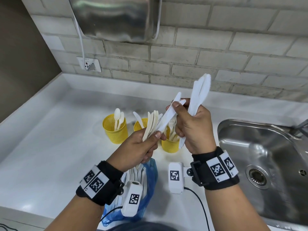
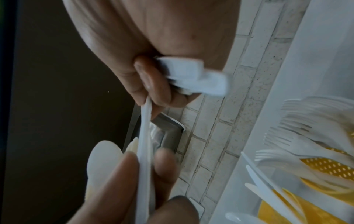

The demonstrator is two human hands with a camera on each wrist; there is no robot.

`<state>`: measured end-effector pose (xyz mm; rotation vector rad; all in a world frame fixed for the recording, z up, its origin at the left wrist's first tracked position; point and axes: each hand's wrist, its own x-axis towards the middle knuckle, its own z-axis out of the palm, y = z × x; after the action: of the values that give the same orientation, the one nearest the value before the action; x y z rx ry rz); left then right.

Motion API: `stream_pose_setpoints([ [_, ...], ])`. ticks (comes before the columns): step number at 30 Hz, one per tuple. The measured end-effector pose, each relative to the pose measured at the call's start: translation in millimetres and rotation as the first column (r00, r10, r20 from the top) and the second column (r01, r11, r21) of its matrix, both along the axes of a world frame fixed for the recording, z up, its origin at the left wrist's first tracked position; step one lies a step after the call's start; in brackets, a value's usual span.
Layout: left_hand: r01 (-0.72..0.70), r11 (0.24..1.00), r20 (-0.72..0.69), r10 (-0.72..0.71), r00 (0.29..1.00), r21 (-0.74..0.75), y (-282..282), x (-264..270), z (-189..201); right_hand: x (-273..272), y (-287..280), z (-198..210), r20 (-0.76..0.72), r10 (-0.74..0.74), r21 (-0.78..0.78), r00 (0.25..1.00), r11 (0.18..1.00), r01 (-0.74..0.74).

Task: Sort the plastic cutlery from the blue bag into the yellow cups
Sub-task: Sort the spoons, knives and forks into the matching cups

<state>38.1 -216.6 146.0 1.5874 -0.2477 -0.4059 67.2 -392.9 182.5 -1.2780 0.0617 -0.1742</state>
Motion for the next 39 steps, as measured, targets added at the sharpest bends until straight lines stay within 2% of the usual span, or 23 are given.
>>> stream_pose_setpoints([
  [3,0.003,1.0,0.0,-0.003,1.0,-0.004,0.4,-0.3,0.5,1.3,-1.3,-0.4,0.018,-0.028,0.094,0.999,0.995,0.027],
  [5,0.013,1.0,-0.004,-0.013,1.0,-0.02,0.0,-1.0,2.1,1.8,-2.1,-2.3,0.015,0.02,0.116,1.0,0.993,-0.021],
  [8,0.016,0.999,-0.008,-0.016,1.0,-0.037,-1.3,-2.3,5.5,-1.9,-1.7,-3.6,-0.008,0.141,0.022,0.99,0.99,-0.141],
  [10,0.02,0.999,-0.007,-0.02,1.0,-0.039,-1.9,-3.3,7.1,-4.8,0.1,-3.3,0.002,0.167,-0.012,0.986,0.986,-0.167],
  [13,0.028,0.999,-0.012,-0.028,1.0,-0.033,-2.0,-3.9,7.6,-2.5,2.4,-3.5,0.031,0.083,0.048,0.996,0.995,-0.085],
  [16,0.039,0.999,-0.029,-0.04,0.999,-0.027,-1.1,-4.0,6.2,2.9,1.4,-3.1,0.029,-0.034,0.198,0.999,0.98,0.028],
  [19,0.052,0.998,-0.032,-0.052,0.998,-0.02,-0.8,-3.7,3.9,8.0,-4.4,-1.2,-0.009,-0.125,0.382,0.992,0.916,0.119],
  [22,0.054,0.998,-0.032,-0.055,0.998,-0.017,-0.7,-2.9,2.8,12.8,-12.4,-1.2,-0.106,-0.211,0.507,0.972,0.829,0.236],
  [24,0.054,0.998,-0.031,-0.054,0.998,-0.015,-0.5,-3.2,3.1,15.9,-18.6,-4.6,-0.14,-0.232,0.587,0.963,0.764,0.269],
  [26,0.043,0.999,-0.043,-0.044,0.998,-0.03,-0.4,-3.5,3.4,18.5,-24.2,-8.7,-0.157,-0.223,0.621,0.962,0.735,0.272],
  [31,0.008,0.996,-0.068,-0.014,0.998,-0.088,-0.9,-2.4,3.4,17.0,-31.9,-9.6,-0.174,-0.263,0.593,0.949,0.742,0.314],
  [36,0.011,0.993,-0.07,-0.019,0.997,-0.118,-3.2,-1.6,4.5,9.7,-21.1,-3.7,-0.029,-0.332,0.387,0.943,0.866,0.317],
  [39,0.013,0.992,-0.065,-0.021,0.998,-0.127,-3.5,-1.9,4.8,4.6,-8.7,-5.5,0.045,-0.283,0.242,0.958,0.933,0.264],
])
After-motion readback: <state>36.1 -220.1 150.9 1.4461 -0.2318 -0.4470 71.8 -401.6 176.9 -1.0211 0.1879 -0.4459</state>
